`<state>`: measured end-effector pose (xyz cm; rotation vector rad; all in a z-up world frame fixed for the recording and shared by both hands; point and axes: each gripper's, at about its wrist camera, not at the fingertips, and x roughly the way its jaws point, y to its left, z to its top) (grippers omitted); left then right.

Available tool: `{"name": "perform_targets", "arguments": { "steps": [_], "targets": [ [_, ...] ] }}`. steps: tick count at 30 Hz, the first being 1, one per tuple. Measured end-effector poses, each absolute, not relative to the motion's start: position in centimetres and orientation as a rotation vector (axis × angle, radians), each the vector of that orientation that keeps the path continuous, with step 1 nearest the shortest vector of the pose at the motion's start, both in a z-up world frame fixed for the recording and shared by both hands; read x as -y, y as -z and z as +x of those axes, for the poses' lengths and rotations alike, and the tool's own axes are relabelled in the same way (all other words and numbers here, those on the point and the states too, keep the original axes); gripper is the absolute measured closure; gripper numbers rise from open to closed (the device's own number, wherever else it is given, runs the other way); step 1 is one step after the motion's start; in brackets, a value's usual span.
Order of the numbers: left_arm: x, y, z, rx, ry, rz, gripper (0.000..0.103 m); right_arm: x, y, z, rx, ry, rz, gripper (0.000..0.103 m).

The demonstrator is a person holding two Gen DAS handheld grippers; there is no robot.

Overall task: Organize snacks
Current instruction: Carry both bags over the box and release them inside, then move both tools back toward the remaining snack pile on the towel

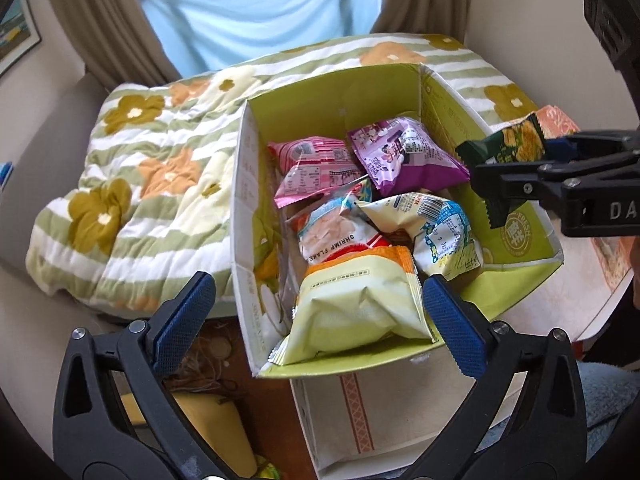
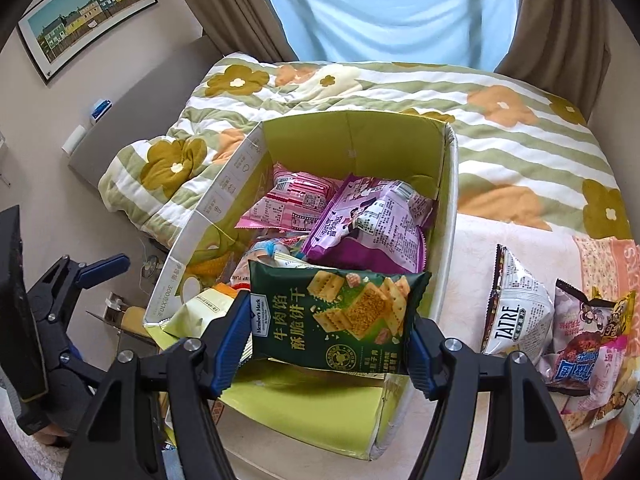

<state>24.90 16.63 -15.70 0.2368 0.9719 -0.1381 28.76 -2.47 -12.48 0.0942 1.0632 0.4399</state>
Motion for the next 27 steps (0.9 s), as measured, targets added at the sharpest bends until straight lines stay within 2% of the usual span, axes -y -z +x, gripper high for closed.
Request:
{"name": "perform_targets", "arguments": {
  "steps": [9, 11, 13, 27],
  "targets": [
    [-17.1, 16.0, 24.8, -0.973, 0.103, 0.223, 0.000, 1.8, 13.8, 28.1, -1.090, -0.460, 0.108, 0.036],
    [-17.3, 16.1, 24.7, -0.974, 0.100, 0.223, 0.000, 1.9, 13.7, 28.1, -1.078, -0.458, 0.124, 0.029],
    [-17.5, 16.1, 24.6, -0.976, 0.093, 0.227, 0.000, 2.0, 13.5, 28.1, -1.058, -0.454, 0.136, 0.011],
    [-19.7, 16.3, 23.6, -0.979, 0.117, 0.178, 0.000, 2.9, 12.8, 26.7, -1.005, -0.382, 0.167, 0.010]
  ]
}}
